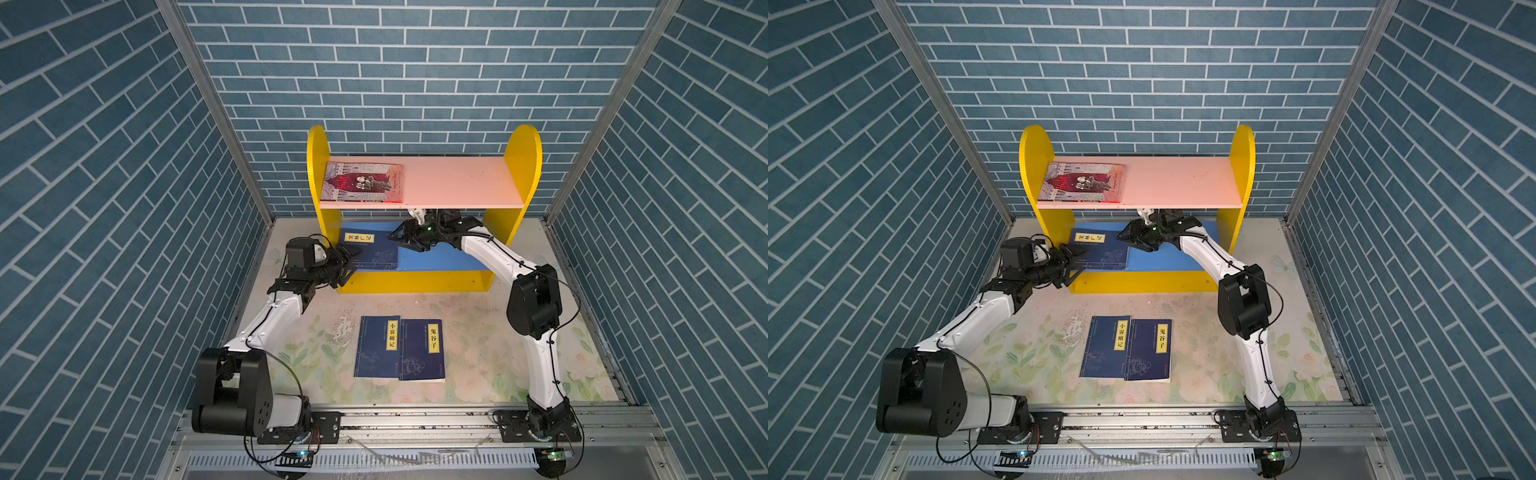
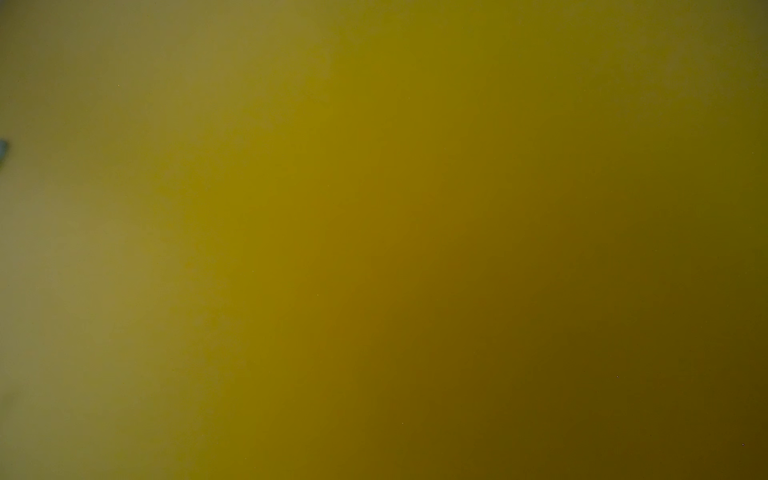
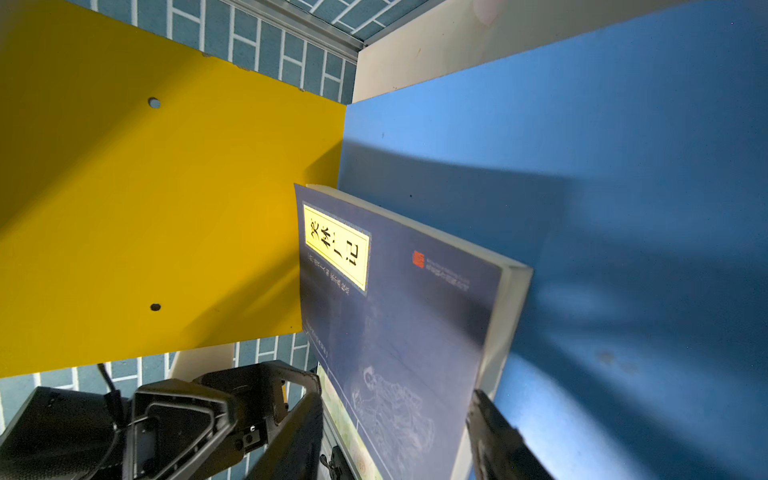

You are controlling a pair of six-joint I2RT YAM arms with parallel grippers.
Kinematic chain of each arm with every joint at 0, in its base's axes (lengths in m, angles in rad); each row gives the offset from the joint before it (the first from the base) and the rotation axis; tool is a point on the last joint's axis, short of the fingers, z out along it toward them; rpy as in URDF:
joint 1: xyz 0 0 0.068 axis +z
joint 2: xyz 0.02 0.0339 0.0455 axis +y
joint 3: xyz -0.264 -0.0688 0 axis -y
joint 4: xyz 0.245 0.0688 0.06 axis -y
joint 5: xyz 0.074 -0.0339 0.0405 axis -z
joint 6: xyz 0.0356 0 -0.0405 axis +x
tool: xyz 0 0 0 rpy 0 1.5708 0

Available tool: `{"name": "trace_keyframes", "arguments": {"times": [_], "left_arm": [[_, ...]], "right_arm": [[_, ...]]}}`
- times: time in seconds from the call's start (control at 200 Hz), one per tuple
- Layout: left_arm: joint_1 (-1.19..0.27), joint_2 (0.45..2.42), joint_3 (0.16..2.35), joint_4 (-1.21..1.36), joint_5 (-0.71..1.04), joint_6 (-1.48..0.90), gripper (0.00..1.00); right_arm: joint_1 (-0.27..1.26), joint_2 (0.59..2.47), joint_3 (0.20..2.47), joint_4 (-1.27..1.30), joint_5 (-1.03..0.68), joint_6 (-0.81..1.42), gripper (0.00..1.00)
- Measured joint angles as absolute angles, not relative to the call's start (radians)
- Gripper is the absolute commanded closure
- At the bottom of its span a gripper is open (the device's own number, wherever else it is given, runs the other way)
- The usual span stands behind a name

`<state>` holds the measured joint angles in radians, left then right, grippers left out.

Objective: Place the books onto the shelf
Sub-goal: 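Open the right gripper and withdraw it while the left gripper moves toward the table books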

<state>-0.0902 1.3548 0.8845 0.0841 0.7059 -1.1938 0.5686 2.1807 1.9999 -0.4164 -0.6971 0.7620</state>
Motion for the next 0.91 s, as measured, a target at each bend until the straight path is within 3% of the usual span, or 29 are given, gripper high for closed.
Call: {"name": "trace_keyframes", "arguments": {"times": [0.275,0.485,0.64,0.905], "left_arm": [[-0.089,1.241,0.872,0.004,0.735,-1.172,0.29],[-0.105,1.09,0.889,-0.3,0.763,-0.993,0.28],[-0.105,1.029,0.879,-0.502,0.737,-0.902,0.21],[-0.105,1.005,0.776,-0.636,0.692,-0.822,0.21]], "right_arm": [[0.561,2.133,1.917,-0.435,-0.607,0.753,0.41],[0.558,1.956,1.74,-0.45,-0.543,0.751,0.41],[0.556,1.853,1.621,-0.495,-0.547,0.752,0.42],[0.555,1.672,1.47,-0.587,-0.559,0.751,0.42]]}}
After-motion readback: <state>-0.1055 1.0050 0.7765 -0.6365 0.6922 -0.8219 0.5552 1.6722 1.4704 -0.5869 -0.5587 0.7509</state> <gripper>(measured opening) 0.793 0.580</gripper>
